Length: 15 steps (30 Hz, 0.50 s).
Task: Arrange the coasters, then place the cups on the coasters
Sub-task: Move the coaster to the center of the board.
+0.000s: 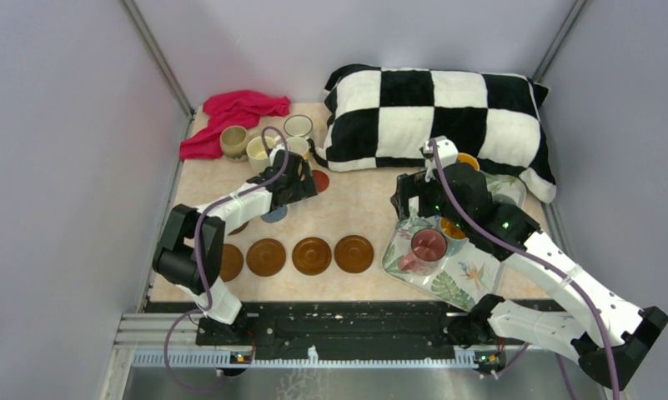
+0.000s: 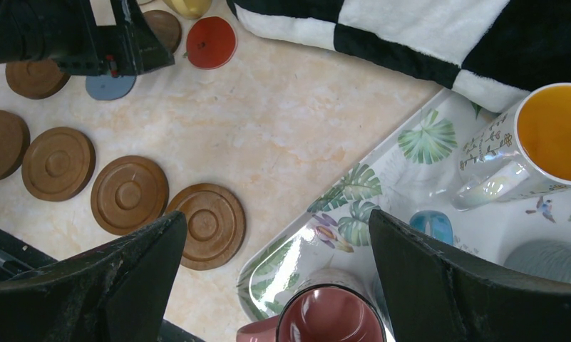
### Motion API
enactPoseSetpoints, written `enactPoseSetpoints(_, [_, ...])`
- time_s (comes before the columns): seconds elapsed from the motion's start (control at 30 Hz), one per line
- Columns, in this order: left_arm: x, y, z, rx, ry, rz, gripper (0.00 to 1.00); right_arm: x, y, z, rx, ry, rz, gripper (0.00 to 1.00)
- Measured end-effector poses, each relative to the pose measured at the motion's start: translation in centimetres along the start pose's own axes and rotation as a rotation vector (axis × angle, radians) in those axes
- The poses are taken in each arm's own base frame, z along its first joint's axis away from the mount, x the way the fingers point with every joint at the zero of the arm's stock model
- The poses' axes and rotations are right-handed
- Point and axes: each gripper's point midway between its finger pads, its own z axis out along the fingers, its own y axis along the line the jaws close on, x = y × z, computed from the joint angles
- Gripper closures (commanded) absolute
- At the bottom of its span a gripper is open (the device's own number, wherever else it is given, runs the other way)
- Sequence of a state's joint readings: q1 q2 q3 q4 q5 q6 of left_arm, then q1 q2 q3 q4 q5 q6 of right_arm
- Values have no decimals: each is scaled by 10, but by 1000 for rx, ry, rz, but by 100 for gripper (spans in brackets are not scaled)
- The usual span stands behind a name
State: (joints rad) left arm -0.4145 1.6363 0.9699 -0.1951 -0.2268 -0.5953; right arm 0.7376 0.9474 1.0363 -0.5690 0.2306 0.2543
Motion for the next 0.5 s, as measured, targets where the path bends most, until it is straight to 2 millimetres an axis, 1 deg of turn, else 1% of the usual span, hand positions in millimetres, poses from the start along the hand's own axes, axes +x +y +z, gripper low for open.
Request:
enactPoseSetpoints(0.07, [-12, 2, 0, -2, -20, -12, 2, 0, 0, 0, 0, 0, 0, 1])
enactPoseSetpoints(0.13, [-27, 6, 0, -9, -46, -27, 2, 0, 0, 0, 0, 0, 0, 1])
enactPoseSetpoints(0.17, [-28, 7, 0, -10, -47, -29, 2, 0, 0, 0, 0, 0, 0, 1])
enactPoseSetpoints(0.2, [-35, 9, 1, -15, -56, -36, 2, 0, 0, 0, 0, 0, 0, 1])
enactPoseSetpoints(0.33, [-54, 19, 12, -32, -75, -70, 2, 0, 0, 0, 0, 0, 0, 1])
enactPoseSetpoints(0.4, [-57, 27, 18, -44, -69, -87, 2, 0, 0, 0, 1, 0, 0, 1])
enactPoseSetpoints(0.5, [-54, 41, 27, -68, -49, -106, 1, 0, 0, 0, 0, 0, 0, 1])
